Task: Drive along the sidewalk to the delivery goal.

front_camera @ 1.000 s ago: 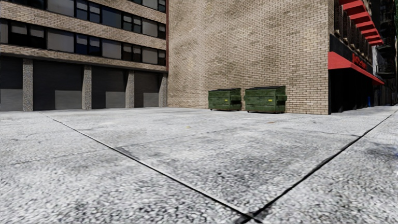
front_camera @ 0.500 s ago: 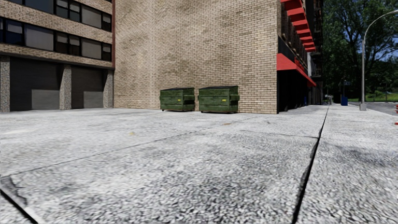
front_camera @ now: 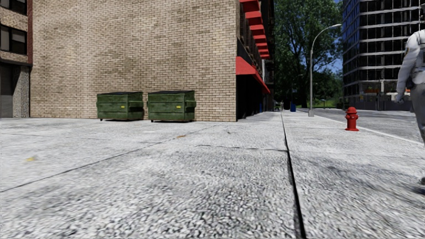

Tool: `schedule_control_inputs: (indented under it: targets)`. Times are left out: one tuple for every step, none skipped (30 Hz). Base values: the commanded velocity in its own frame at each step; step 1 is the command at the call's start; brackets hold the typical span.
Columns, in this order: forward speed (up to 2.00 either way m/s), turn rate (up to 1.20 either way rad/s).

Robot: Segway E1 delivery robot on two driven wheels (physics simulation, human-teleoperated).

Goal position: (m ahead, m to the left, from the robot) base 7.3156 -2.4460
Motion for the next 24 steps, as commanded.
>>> schedule_control_inputs:
  targets:
    - [1.74, -0.65]
    - [1.74, -0.65]
    - [1.74, -0.65]
    - [1.74, -0.65]
    - [1.74, -0.65]
    - [1.74, -0.65]
    - [1.74, -0.64]
    - [1.74, -0.61]
    - [1.74, -0.61]
    - [1.74, -0.6]
    - [1.74, -0.59]
    - [1.74, -0.55]
    - [1.74, -0.45]
    - [1.74, -0.45]
    - [1.74, -0.3]
    - [1.74, 0.0]
    - [1.74, 0.0]
    - [1.74, 0.0]
    - [1.74, 0.0]
    - [1.74, 0.0]
    - [1.74, 0.0]
    - [1.74, 0.0]
    - [1.74, 0.0]
    - [1.74, 0.0]
